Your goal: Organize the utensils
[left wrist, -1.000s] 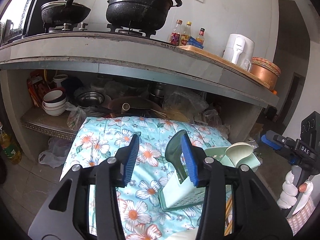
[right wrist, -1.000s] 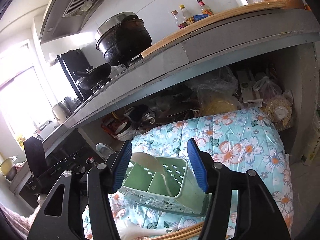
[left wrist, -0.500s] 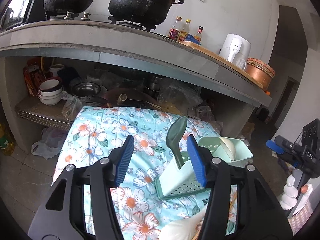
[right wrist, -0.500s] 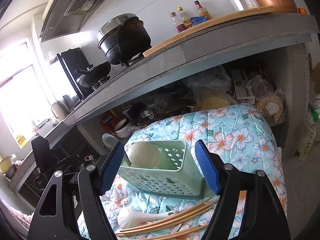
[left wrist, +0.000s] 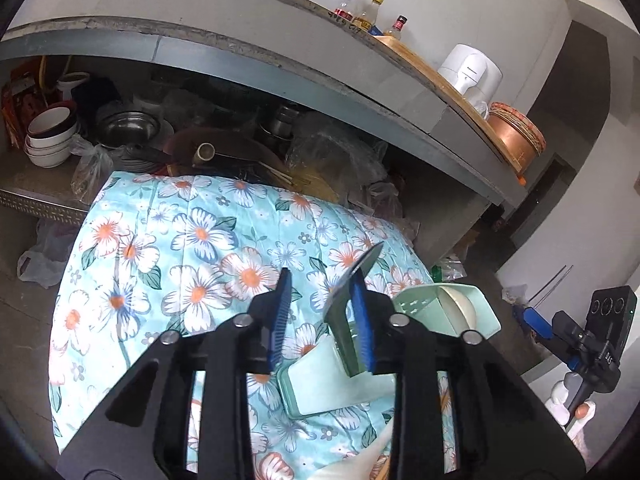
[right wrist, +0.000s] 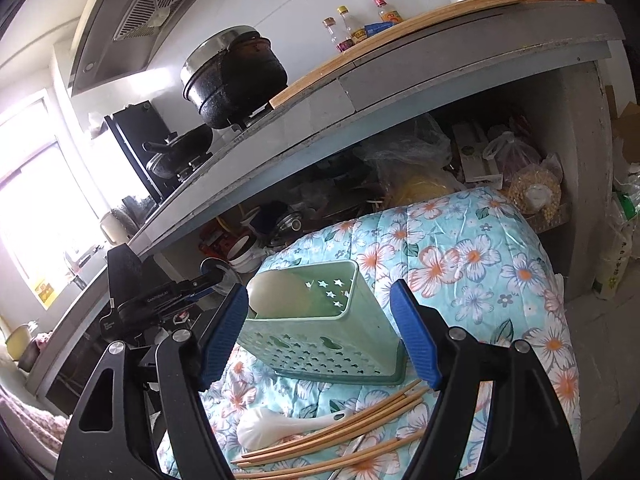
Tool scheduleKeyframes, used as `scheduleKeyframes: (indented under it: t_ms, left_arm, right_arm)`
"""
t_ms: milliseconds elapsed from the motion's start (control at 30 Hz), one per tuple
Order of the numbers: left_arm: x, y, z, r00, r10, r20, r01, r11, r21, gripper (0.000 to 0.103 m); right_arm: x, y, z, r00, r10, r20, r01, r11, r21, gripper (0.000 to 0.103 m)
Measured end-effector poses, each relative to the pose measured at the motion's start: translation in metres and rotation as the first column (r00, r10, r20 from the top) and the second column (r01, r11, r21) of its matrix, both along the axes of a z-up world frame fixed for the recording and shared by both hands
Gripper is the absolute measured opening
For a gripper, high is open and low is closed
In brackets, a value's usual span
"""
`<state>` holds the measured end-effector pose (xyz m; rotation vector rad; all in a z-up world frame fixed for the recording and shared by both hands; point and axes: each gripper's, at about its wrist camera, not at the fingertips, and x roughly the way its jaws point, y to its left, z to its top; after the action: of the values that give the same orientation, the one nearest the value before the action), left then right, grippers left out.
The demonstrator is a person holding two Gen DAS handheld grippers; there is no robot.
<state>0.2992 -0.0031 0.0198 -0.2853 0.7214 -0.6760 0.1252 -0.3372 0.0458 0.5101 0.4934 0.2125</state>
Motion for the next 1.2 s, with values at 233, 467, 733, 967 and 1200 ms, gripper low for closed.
scheduleKeyframes:
  t_ms: [233, 467, 733, 967, 1200]
  left_arm:
    - [-0.012, -0.013, 0.015, 0.995, -0.056, 0.089, 0.055, 0.998, 0.014, 0.008]
    - [-0.042, -0.029, 0.034, 0.959, -0.075, 0.273, 0.039, 0.990, 0.136, 0.005]
    - [-0.050, -0.028, 0.052, 0.936, -0.064, 0.346, 0.022, 0.992, 0.123, 0.005]
    - [-0.044, -0.021, 0.057, 0.941, -0.030, 0.336, -0.004, 0.995, 0.100, 0.004]
    - [-0.042, -0.016, 0.061, 0.940, -0.017, 0.342, -0.014, 0.996, 0.086, 0.004]
  right_arm:
    - [0.006, 0.003, -0.004, 1.000, 0.005, -0.017, -0.005, 1.000, 0.004, 0.072]
    - [0.009, 0.003, -0.008, 0.999, 0.005, -0.031, -0.005, 1.000, 0.011, 0.072]
    - [0.009, 0.003, -0.008, 0.999, 0.007, -0.031, -0.007, 1.000, 0.008, 0.072]
    - [0.010, 0.000, -0.012, 0.999, 0.004, -0.041, -0.003, 1.000, 0.019, 0.072]
    - [0.010, 0.000, -0.013, 0.999, 0.007, -0.041, -0.007, 1.000, 0.022, 0.072]
